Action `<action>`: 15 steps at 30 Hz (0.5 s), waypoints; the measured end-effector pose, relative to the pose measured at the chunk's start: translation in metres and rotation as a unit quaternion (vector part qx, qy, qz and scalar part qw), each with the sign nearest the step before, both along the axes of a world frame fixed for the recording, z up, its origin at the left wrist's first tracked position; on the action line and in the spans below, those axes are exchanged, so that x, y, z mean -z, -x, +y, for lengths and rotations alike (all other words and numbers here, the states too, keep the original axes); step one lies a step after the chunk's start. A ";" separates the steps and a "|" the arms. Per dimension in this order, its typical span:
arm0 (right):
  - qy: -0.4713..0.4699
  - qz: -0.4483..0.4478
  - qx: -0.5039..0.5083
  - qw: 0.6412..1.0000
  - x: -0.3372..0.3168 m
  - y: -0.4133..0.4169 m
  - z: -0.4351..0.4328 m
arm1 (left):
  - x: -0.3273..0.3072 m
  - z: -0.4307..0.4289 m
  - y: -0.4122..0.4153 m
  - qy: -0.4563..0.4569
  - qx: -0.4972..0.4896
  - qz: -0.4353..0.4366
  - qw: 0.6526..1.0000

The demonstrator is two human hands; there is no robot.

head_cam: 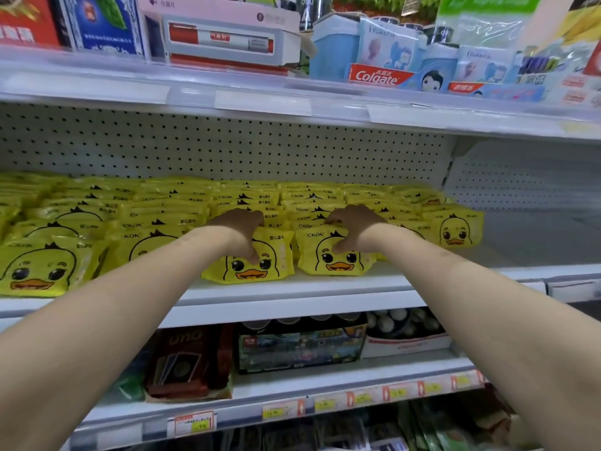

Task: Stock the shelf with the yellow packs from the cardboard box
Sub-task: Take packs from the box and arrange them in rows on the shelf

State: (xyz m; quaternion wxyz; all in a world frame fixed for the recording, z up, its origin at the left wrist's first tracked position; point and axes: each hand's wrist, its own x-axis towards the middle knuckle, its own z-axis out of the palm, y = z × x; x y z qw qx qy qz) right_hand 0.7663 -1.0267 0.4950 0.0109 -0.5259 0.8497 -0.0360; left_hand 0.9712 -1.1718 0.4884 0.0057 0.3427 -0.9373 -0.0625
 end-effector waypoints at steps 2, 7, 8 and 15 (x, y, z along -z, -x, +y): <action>0.022 0.006 0.018 1.000 0.002 -0.004 0.005 | 0.001 0.007 0.000 0.034 -0.014 -0.003 0.999; 0.081 0.014 0.041 0.996 0.006 -0.017 0.034 | 0.009 0.033 -0.009 0.107 -0.066 0.026 0.992; 0.089 0.018 0.037 0.995 0.008 -0.019 0.043 | 0.011 0.039 -0.014 0.126 -0.072 0.036 0.989; 0.086 0.019 -0.010 0.996 0.013 -0.050 0.113 | 0.019 0.108 -0.056 0.118 -0.103 0.053 0.986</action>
